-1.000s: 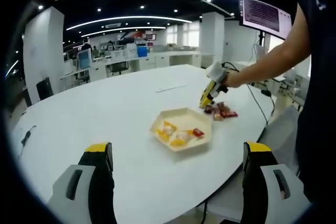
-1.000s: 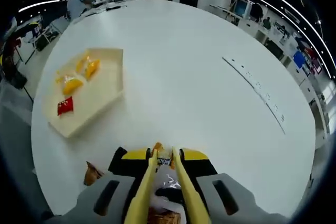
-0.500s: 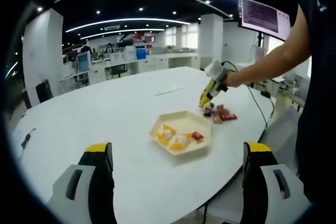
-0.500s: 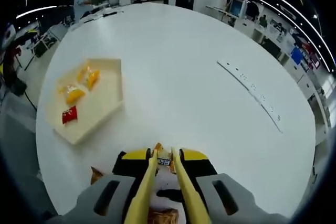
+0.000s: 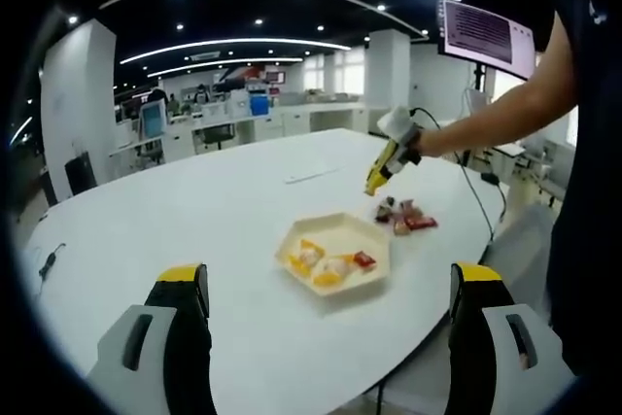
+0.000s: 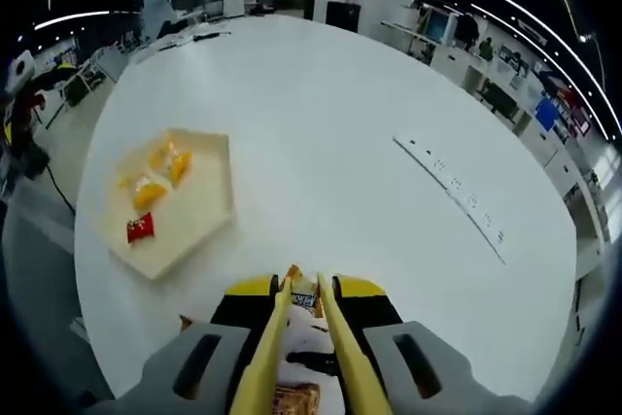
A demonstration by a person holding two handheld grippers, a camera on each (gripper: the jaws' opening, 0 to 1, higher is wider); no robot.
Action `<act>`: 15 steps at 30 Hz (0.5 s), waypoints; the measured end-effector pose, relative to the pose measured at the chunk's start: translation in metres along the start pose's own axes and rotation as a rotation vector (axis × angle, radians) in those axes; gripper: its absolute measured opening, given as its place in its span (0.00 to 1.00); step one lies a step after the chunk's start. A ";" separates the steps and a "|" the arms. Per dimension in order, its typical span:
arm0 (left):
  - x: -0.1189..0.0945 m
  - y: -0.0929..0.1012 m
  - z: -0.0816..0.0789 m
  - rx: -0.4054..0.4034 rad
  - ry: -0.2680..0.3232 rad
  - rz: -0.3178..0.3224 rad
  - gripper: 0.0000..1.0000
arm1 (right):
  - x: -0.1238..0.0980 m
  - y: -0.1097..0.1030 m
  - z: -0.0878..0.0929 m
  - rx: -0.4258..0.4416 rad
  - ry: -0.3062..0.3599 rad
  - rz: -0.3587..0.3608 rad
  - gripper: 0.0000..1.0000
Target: Place the target food into the container with the food tongs after gripping and lifting it, then release it inside without dropping or visibly crushing the food.
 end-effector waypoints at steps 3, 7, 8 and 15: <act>0.000 -0.001 -0.001 -0.004 0.008 -0.003 0.99 | -0.003 -0.003 -0.005 -0.005 0.003 -0.001 0.20; 0.001 -0.001 -0.002 0.001 0.009 0.000 0.99 | -0.007 -0.006 -0.014 -0.015 0.014 -0.002 0.21; 0.001 -0.001 -0.003 0.000 0.012 0.000 0.99 | -0.008 -0.006 -0.016 -0.017 0.016 -0.003 0.21; 0.001 -0.001 -0.005 -0.002 0.022 0.000 0.99 | -0.014 -0.008 -0.026 -0.033 0.023 -0.003 0.21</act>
Point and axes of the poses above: the point that each gripper's makers call its tool centre point, and the gripper's own axes: x roughly forward along the fingers, y roughly to its right, z roughly out of its underside, the point moved 3 cm from there along -x, roughly backward along the fingers, and after that the axes turned 5 degrees about -z, right-handed, at the moved point
